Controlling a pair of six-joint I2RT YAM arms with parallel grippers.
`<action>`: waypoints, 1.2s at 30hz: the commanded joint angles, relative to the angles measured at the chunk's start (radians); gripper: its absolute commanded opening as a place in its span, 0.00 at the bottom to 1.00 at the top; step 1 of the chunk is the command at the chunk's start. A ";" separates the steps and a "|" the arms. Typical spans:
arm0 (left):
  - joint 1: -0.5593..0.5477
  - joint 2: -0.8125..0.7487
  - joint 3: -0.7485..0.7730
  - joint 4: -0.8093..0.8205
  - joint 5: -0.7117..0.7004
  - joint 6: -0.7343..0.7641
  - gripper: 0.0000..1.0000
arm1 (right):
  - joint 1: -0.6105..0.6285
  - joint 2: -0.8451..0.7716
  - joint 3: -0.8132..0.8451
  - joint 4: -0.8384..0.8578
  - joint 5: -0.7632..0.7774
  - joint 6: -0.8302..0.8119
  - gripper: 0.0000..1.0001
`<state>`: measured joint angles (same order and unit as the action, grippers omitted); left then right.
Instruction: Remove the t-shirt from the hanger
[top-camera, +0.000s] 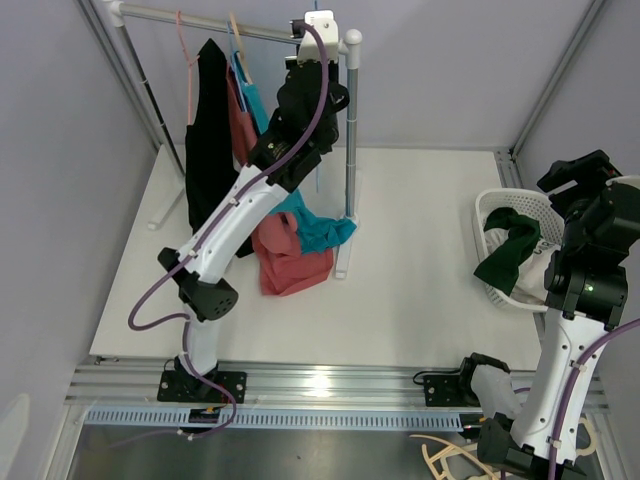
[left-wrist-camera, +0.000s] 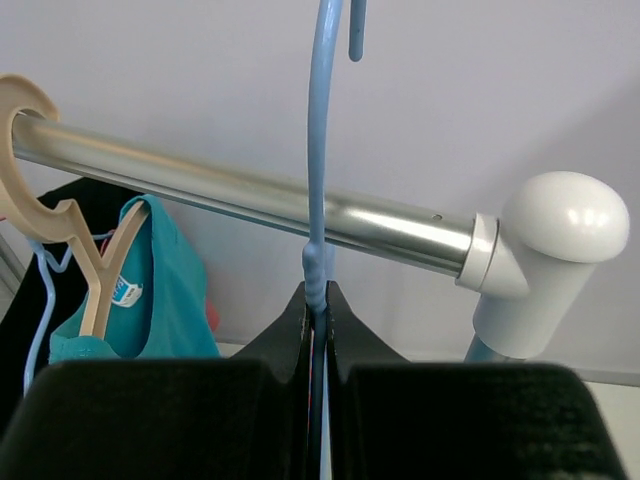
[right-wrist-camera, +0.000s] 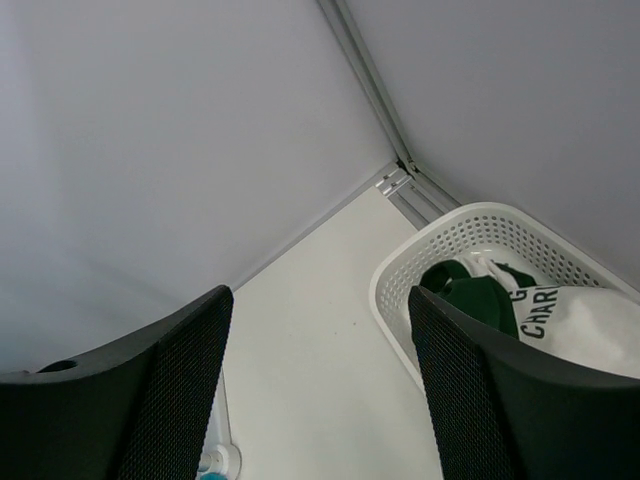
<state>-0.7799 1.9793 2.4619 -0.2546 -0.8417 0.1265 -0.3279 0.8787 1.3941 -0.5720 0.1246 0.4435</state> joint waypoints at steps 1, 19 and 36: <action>0.005 0.026 0.019 0.115 -0.048 0.064 0.01 | 0.006 -0.012 0.014 0.008 -0.043 -0.002 0.76; 0.004 0.036 -0.086 0.071 -0.106 -0.010 0.04 | 0.007 -0.032 -0.007 0.017 -0.078 0.009 0.76; 0.004 -0.043 -0.058 0.115 -0.122 0.058 0.25 | 0.010 -0.034 -0.009 0.021 -0.112 0.015 0.76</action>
<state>-0.7799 2.0289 2.3596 -0.1974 -0.9401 0.1493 -0.3233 0.8532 1.3880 -0.5705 0.0429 0.4480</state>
